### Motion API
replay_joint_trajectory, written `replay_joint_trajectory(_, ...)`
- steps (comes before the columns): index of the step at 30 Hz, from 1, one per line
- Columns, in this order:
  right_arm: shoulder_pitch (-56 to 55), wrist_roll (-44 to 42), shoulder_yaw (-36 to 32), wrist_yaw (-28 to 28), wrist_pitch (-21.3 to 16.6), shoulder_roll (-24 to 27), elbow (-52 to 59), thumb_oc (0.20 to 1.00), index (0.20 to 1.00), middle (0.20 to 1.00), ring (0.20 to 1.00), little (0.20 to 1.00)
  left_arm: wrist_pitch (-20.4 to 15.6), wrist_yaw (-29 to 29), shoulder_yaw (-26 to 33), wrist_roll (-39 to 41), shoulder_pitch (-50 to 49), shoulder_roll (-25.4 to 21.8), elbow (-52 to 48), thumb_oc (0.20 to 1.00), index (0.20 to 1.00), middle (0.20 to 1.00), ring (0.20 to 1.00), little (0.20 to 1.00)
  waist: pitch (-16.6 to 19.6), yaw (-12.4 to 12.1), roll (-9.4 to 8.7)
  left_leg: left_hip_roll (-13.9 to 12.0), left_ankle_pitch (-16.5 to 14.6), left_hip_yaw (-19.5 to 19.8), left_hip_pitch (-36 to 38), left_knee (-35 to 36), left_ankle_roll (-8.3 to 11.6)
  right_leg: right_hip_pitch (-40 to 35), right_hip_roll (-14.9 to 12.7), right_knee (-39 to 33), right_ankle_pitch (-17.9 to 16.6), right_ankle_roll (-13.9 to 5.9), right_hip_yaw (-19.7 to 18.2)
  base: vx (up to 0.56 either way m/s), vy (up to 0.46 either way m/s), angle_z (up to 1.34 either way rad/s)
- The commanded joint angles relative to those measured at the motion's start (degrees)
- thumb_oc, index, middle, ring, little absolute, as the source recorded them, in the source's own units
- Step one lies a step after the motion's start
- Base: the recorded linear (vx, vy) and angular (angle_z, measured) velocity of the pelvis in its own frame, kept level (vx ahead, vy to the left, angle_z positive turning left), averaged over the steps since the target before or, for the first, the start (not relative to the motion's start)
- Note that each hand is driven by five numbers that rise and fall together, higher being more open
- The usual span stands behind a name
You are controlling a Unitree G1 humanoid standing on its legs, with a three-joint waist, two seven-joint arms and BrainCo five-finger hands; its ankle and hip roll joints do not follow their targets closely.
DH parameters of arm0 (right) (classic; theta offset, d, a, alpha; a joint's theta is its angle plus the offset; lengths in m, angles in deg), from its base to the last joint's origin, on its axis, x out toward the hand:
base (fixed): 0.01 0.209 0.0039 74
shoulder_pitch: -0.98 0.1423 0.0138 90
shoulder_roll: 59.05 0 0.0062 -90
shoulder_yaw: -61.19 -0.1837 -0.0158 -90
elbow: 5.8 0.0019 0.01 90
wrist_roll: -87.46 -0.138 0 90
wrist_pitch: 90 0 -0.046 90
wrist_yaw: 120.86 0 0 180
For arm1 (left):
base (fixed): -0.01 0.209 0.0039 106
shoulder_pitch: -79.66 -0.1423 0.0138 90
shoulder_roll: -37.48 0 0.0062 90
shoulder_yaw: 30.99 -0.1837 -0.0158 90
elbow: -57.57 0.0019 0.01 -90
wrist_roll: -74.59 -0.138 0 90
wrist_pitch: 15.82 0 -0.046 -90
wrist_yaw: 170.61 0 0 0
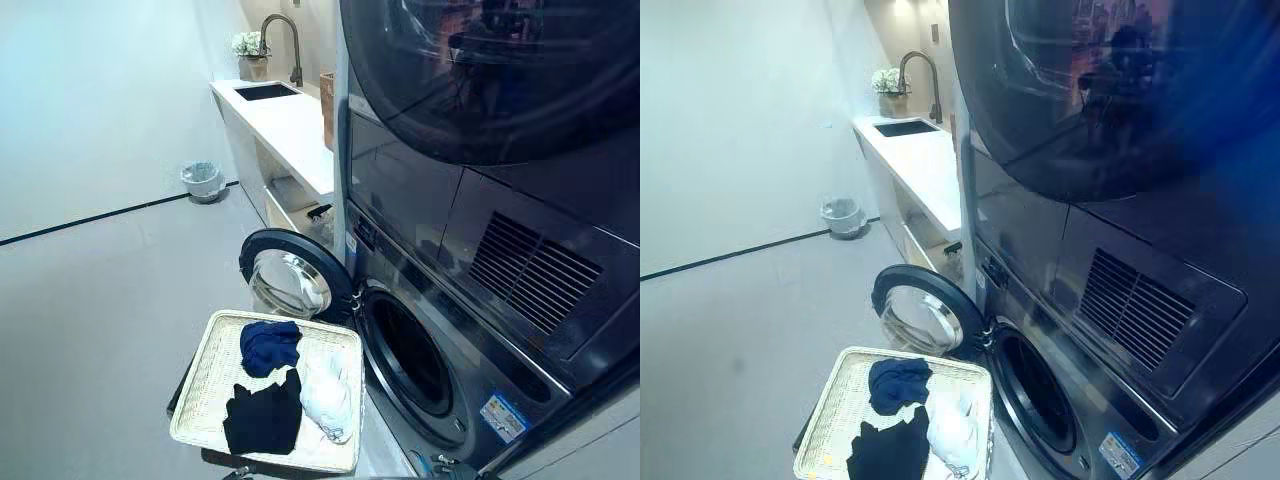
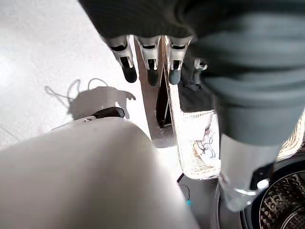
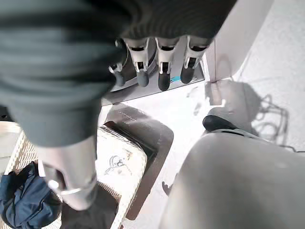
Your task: Put the clothes into the washing machine.
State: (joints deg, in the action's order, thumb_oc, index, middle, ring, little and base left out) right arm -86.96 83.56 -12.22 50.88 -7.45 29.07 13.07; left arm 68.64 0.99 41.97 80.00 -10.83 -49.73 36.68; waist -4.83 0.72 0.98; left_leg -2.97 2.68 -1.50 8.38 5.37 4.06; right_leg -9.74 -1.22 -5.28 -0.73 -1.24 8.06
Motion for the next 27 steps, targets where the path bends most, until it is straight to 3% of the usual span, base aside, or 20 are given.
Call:
replay_joint_trajectory(1,4.99,0.72,1.23,-0.01,-0.54,-0.55,-1.3,1.0,1.0,1.0,1.0,1.0,-1.5,-0.78,-0.63,1.02,5.18,1.61,3.35,1.0,1.0,1.0,1.0,1.0,-1.88,0.28,-1.26,5.61,-4.96,-3.8,1.26,-0.54,-3.87,1.97,-0.06,1.63,-0.15,-3.99,-2.14,0.31,0.202,0.31)
replay_joint_trajectory(21,4.28,0.76,0.81,0.28,-0.62,-0.49,-1.76,1.0,1.0,1.0,1.0,1.0,-0.79,5.45,1.05,1.52,4.66,1.45,3.46,1.0,1.0,1.0,1.0,1.0,-2.96,0.24,-1.51,5.61,-4.88,-3.88,0.82,-0.97,-4.02,2.38,-0.15,2.35,0.06,-3.89,-2.04,0.02,0.005,0.0)
replay_joint_trajectory(27,4.09,0.25,0.94,0.04,-1.25,-0.29,-1.26,1.0,1.0,1.0,1.0,1.0,-1.8,14.42,1.55,-0.21,4.91,1.24,3.66,1.0,1.0,1.0,1.0,1.0,-4.14,0.53,-1.75,5.59,-4.8,-4.18,-0.06,-1.46,-4.23,3.59,-0.13,2.96,-0.05,-3.86,-2.68,0.05,0.024,-0.06)
